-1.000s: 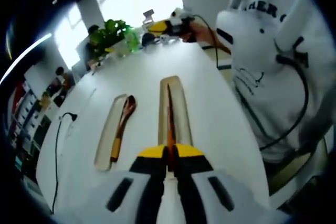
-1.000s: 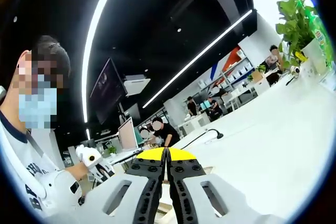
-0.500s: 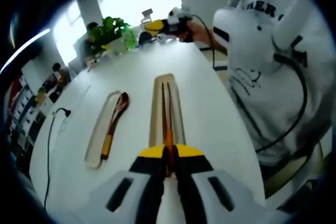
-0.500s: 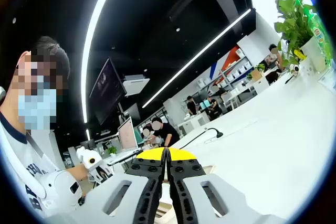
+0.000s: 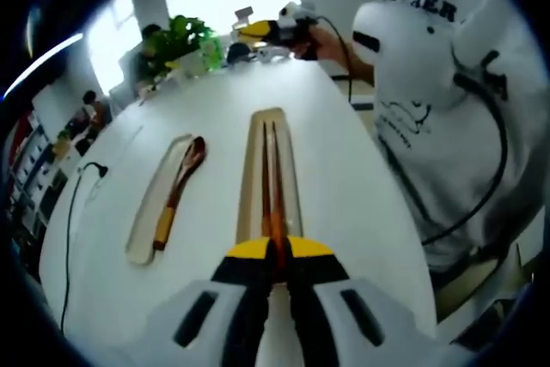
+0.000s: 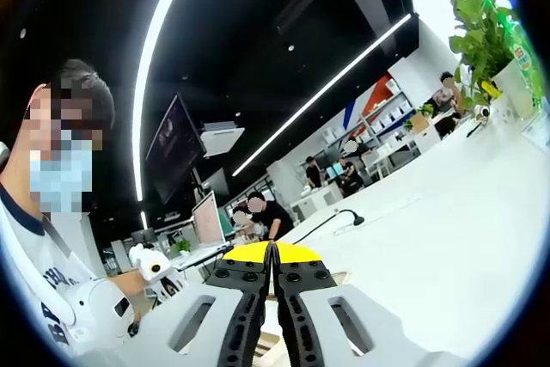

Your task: Arrange the utensils inside the cutlery case until each visible utensil rests in its matching compartment.

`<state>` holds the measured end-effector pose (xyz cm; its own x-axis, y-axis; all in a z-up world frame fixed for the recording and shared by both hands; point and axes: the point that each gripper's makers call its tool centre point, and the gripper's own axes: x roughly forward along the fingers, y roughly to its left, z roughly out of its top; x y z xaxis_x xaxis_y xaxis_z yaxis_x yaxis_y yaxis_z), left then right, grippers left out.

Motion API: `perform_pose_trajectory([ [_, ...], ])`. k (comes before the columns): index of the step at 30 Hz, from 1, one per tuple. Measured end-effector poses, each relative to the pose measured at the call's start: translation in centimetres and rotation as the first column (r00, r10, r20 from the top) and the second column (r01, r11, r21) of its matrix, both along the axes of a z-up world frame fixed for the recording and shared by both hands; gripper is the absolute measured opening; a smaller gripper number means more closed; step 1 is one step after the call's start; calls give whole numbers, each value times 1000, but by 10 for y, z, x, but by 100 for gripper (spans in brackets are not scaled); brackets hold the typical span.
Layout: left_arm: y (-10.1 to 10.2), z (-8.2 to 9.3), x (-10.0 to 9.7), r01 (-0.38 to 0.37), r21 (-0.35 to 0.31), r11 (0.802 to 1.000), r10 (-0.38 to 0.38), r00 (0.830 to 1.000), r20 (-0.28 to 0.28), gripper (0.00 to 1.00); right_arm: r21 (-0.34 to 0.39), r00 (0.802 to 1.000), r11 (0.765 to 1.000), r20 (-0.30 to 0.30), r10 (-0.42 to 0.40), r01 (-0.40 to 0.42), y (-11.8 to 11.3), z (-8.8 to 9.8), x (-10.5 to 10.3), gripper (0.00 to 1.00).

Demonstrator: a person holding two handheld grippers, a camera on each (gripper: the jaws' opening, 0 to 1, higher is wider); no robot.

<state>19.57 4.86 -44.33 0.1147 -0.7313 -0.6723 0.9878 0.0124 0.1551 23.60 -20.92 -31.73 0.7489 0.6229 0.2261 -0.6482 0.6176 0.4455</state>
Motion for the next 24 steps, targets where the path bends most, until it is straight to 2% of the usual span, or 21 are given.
perform_pose_trajectory([
  [17,-1,-10,1,-5,11,1000,6,999,-41,5,12,1000,1000,-20,-3,4,-5,-7,1,0],
  [19,0,-10,2,-19,2,1000,19,997,-70,5,14,1000,1000,-21,-5,5,-6,-8,1,0],
  [24,3,-10,5,-25,-1,1000,25,997,-75,5,14,1000,1000,-25,-6,7,-7,-9,2,0],
])
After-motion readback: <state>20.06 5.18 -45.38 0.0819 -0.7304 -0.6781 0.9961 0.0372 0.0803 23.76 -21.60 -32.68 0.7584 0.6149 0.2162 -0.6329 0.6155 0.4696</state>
